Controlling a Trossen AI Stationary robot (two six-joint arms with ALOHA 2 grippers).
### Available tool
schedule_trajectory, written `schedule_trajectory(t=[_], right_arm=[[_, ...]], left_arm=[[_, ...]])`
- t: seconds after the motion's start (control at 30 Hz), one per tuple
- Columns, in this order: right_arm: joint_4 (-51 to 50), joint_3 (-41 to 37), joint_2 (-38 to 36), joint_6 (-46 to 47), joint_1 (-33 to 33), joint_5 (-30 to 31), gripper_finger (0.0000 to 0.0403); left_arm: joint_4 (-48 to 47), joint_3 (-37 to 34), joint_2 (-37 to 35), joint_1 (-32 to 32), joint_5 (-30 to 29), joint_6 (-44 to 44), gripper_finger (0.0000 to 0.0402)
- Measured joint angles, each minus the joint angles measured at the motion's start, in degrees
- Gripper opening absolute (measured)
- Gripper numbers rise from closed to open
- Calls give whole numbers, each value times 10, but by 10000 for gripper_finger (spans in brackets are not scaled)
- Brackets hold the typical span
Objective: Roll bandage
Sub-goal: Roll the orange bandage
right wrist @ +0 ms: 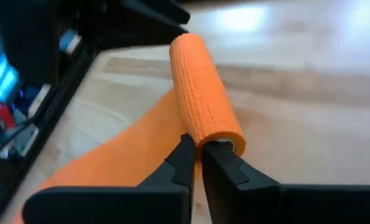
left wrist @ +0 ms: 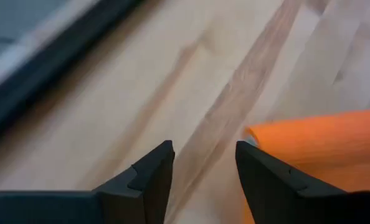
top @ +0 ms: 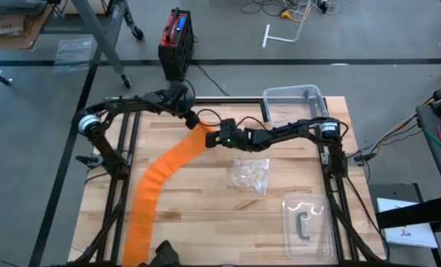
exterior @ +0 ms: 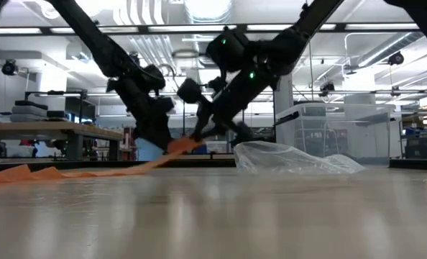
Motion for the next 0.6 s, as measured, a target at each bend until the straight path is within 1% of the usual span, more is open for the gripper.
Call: schedule_trajectory(t=[0.17,0.33,0.43,0.6], right_arm=[[-30,0,-58,-139,3,52,15],[-37,0,-119,-290,4,54,14],[-37,0,-152,-377,4,52,14],[-40,0,-197,-534,4,52,14]], left_arm=[[-7,0,-95,15,-2,10,189],[-9,0,-192,17,2,19,196],[-9,0,-238,18,42,32,196],[-8,0,-295,17,141,45,192]])
